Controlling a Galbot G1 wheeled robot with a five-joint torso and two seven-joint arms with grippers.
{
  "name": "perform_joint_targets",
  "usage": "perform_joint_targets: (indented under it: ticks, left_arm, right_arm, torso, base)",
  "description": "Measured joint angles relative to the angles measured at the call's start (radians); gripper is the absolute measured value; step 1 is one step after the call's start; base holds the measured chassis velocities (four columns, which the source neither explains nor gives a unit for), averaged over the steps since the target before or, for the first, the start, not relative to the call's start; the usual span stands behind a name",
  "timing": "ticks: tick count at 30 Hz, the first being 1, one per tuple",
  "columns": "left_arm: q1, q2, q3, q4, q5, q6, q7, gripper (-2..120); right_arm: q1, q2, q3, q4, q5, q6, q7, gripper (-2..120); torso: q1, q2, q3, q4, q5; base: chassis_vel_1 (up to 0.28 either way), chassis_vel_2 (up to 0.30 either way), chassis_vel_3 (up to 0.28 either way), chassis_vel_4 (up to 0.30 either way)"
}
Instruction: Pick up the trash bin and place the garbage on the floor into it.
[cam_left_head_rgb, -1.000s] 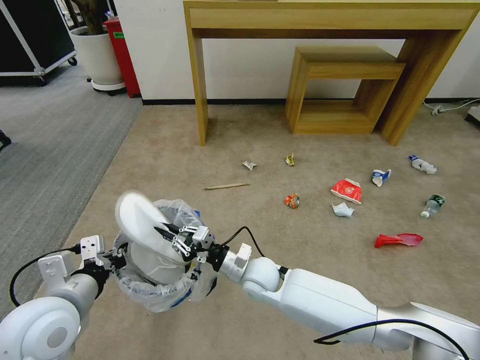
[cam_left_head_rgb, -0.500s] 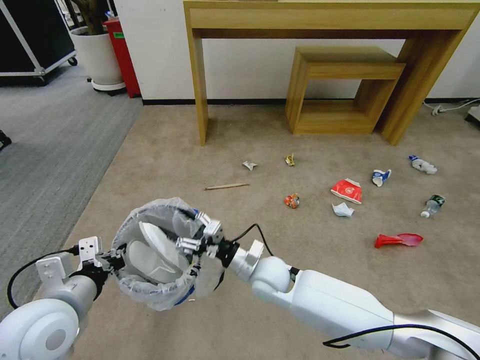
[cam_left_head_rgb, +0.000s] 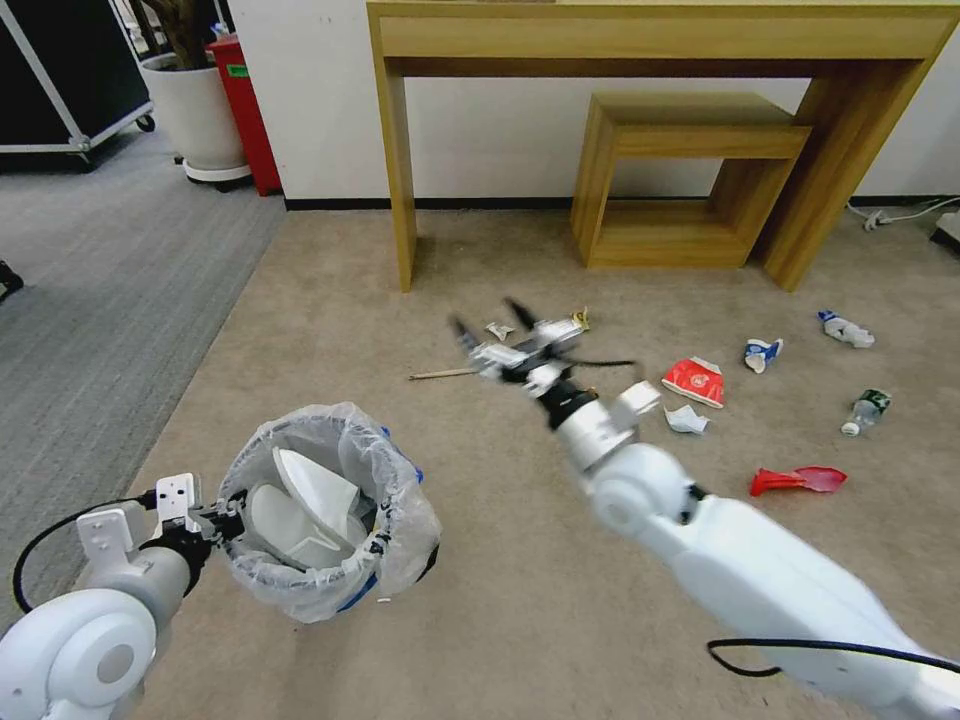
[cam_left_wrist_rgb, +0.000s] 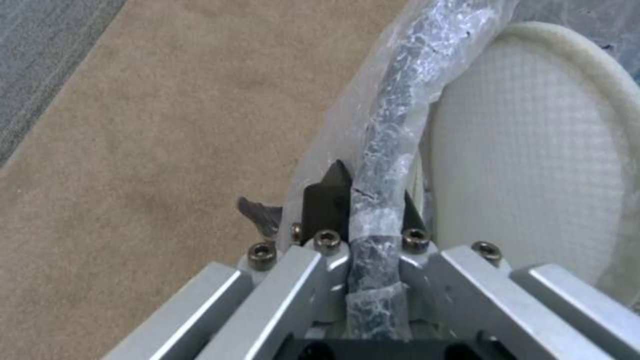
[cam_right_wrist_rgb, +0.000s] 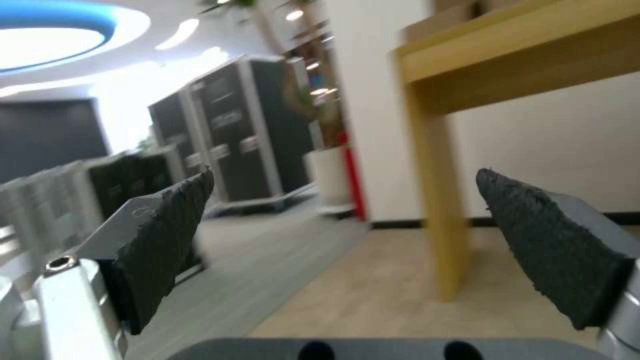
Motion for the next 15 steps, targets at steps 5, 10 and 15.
perform_joint_targets:
  ticks: [5, 10, 15]
  left_arm:
    - [-0.004, -0.005, 0.002, 0.011, 0.029, 0.000, 0.021, 0]
    - [-0.007, -0.011, -0.001, 0.017, 0.052, 0.000, 0.039, 0]
    - [-0.014, -0.013, -0.001, 0.023, 0.067, 0.000, 0.054, 0]
  right_arm:
    - [-0.109, -0.052, 0.222, 0.054, 0.042, -0.060, 0.035, 100]
    - [-0.229, -0.067, 0.402, 0.109, 0.045, -0.109, 0.105, 100]
    - [-0.361, -0.047, 0.537, 0.140, -0.009, -0.129, 0.130, 100]
  torso:
    - [0.000, 0.000, 0.000, -0.0001, 0.0001]
    - [0.000, 0.000, 0.000, 0.0002, -0.0001]
    - [0.000, 0.000, 0.000, 0.0000, -0.0002]
  base:
    - [0.000, 0.000, 0.000, 0.000]
    - [0.000, 0.000, 0.000, 0.000]
    - [0.000, 0.000, 0.000, 0.000]
